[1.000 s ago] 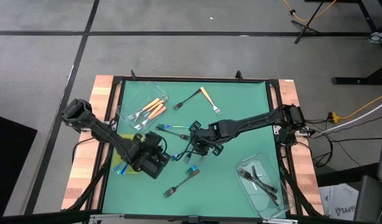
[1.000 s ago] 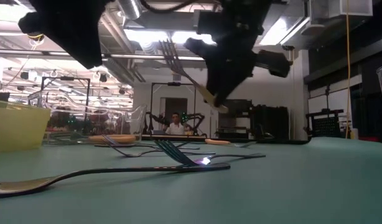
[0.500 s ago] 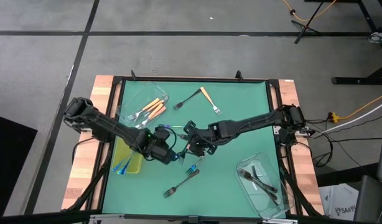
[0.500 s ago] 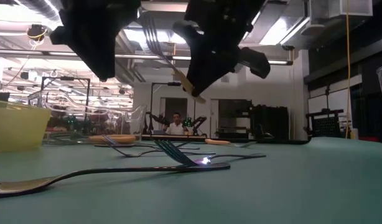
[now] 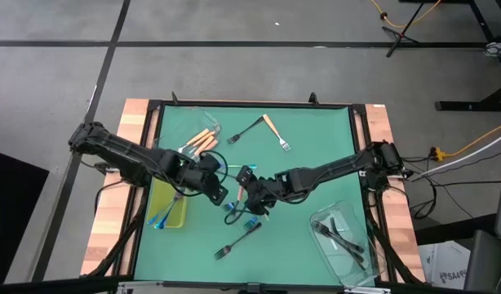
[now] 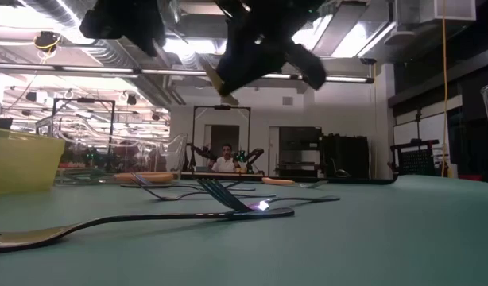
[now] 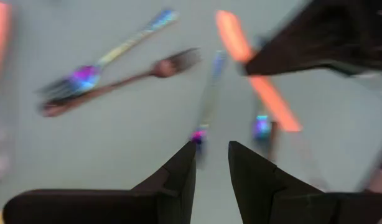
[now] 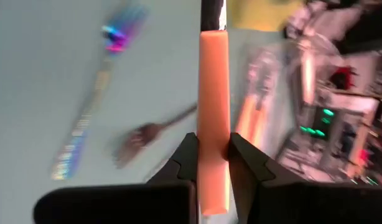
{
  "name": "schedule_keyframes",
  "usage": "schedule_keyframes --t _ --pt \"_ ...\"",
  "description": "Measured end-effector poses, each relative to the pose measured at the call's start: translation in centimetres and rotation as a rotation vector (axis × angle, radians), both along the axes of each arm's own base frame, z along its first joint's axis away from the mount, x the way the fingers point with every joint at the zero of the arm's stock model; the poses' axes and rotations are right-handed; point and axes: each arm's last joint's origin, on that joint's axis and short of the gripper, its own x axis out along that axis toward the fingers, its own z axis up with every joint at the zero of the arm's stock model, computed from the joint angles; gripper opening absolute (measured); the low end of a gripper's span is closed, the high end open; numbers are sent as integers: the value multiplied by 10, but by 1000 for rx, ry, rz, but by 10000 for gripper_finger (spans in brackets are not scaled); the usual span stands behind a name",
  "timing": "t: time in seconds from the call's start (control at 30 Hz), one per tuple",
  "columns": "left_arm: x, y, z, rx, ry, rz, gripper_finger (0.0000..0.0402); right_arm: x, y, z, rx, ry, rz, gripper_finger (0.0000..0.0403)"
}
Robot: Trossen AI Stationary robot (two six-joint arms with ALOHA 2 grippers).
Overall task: Sort silverware by color (type)
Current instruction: Put the orange fork in the top transparent bin
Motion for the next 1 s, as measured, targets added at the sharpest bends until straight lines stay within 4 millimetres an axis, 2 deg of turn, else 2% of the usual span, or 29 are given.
schedule_keyframes --t 0.17,0.5,1.0 --pt "7 4 4 -104 -55 -18 88 6 -2 7 -37 -103 -56 40" --pt "13 12 6 -164 -90 14 88 12 0 14 -13 -202 -61 40" --pt "17 11 9 -219 -139 23 88 13 0 15 -11 -209 -61 40"
